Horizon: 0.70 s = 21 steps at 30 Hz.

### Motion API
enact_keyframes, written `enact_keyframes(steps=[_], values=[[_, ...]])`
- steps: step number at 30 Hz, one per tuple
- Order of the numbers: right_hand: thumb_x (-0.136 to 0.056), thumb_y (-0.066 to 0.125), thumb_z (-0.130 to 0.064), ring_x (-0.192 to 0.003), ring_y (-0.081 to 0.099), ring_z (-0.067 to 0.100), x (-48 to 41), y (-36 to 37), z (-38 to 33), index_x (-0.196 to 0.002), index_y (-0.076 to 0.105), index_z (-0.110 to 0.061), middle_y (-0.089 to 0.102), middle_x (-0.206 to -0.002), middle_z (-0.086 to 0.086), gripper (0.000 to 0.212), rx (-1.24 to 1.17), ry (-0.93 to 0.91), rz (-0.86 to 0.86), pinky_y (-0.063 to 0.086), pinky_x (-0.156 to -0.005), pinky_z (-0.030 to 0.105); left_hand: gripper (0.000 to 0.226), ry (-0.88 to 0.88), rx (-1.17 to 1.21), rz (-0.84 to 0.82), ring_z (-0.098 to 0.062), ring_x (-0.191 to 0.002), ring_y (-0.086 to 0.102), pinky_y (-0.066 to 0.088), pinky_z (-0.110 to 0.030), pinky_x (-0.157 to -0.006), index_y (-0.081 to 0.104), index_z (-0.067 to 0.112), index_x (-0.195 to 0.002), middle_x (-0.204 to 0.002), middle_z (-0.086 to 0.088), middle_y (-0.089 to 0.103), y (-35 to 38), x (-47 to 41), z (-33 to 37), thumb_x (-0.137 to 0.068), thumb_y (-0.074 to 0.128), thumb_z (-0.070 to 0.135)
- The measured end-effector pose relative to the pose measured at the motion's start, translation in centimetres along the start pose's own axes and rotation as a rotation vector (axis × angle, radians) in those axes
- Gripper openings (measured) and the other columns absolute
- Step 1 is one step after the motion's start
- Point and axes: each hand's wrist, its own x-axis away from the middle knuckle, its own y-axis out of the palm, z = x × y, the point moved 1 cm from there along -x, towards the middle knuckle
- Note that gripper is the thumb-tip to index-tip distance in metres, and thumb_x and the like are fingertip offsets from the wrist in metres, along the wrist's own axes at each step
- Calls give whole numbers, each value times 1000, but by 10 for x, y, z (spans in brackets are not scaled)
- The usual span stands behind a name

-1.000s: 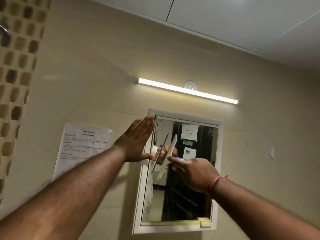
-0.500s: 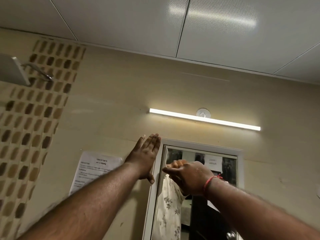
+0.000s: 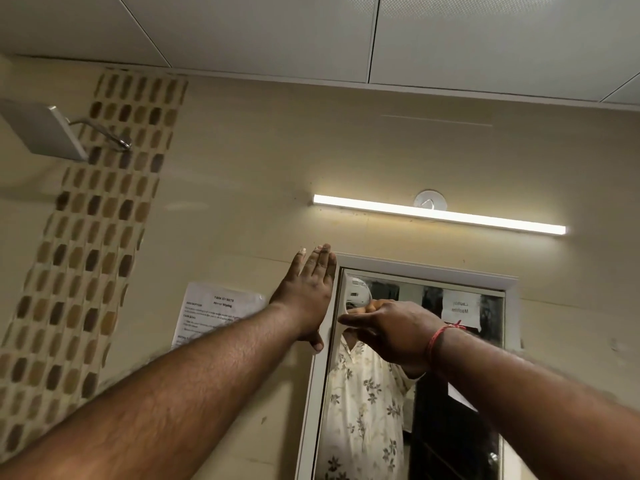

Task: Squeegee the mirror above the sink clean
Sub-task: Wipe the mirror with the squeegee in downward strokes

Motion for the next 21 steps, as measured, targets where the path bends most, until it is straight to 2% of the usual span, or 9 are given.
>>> enact_keyframes(steps=[6,11,15,21], values=[[-115,46,-44,-141,57,13,5,-1,-3,-163,40,-50,57,-159,-11,49,-35,-27,9,51,-107,29,181,-1,5,-4,-46,-164,-31,-6,-64,-137,-37,-7,-160,-169,-32,-43,3,1,2,-63,84,88],[-114,44,-46,-145,53,11,6,5,-1,-162,39,-52,53,-162,-15,49,-44,-44,1,51,-110,29,181,1,-1,5,-45,-164,-30,-9,-63,-137,-37,-7,-160,-169,-32,-42,4,2,3,-64,84,87],[-113,39,-51,-130,65,11,4,13,4,-159,40,-55,62,-152,-18,46,47,-49,59,60,-91,30,182,2,-8,11,-46,-165,-29,-10,-63,-137,-37,-8,-160,-170,-33,-41,6,3,4,-63,85,88],[-116,31,-43,-102,73,20,2,20,-13,-160,44,-45,73,-124,-3,46,154,17,141,61,-71,34,183,4,4,8,-46,-164,-30,-9,-62,-137,-37,-8,-159,-169,-33,-42,6,3,4,-62,84,89]])
